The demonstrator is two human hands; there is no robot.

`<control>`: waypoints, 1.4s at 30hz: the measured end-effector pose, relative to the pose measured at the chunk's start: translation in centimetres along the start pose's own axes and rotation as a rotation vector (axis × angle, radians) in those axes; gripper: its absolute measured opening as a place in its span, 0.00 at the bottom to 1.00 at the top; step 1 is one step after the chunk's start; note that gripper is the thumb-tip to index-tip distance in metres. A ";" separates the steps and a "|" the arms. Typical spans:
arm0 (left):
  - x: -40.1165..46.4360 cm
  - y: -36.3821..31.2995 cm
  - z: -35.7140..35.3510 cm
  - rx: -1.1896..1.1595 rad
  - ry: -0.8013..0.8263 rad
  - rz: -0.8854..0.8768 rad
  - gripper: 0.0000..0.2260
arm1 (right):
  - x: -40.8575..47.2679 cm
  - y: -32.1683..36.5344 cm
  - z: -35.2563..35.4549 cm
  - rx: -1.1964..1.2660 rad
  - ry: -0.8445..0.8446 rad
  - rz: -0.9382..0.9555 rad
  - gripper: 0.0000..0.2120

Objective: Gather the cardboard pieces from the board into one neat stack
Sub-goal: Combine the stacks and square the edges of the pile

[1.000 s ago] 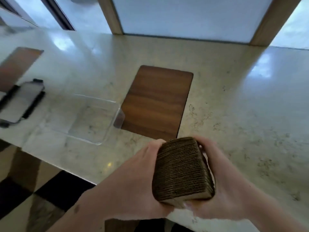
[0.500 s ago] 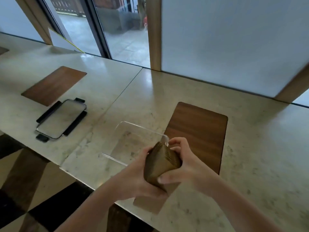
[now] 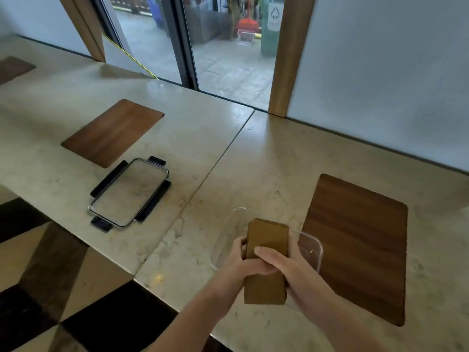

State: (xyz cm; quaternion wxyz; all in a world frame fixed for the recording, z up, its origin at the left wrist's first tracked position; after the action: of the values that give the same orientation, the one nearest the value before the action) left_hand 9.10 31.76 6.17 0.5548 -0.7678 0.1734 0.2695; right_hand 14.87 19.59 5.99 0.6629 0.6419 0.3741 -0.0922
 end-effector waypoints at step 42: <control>9.2 -0.2 6.8 0.898 -0.207 -0.333 0.33 | 10.7 -3.1 -3.6 0.111 -0.356 -0.117 0.15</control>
State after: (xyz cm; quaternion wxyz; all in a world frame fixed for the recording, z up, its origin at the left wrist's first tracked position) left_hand 14.96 38.57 -0.90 0.8811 -0.4390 0.0912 0.1504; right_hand 19.14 26.24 -2.65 0.6757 0.6282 0.2820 -0.2631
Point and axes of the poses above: each hand's wrist, its own x-axis towards the middle knuckle, its own z-axis out of the back of the hand, y = z × x, the point moved 4 cm from there along x, towards the middle knuckle, and after that the axes turned 3 degrees about -y, right-handed, at the moved point
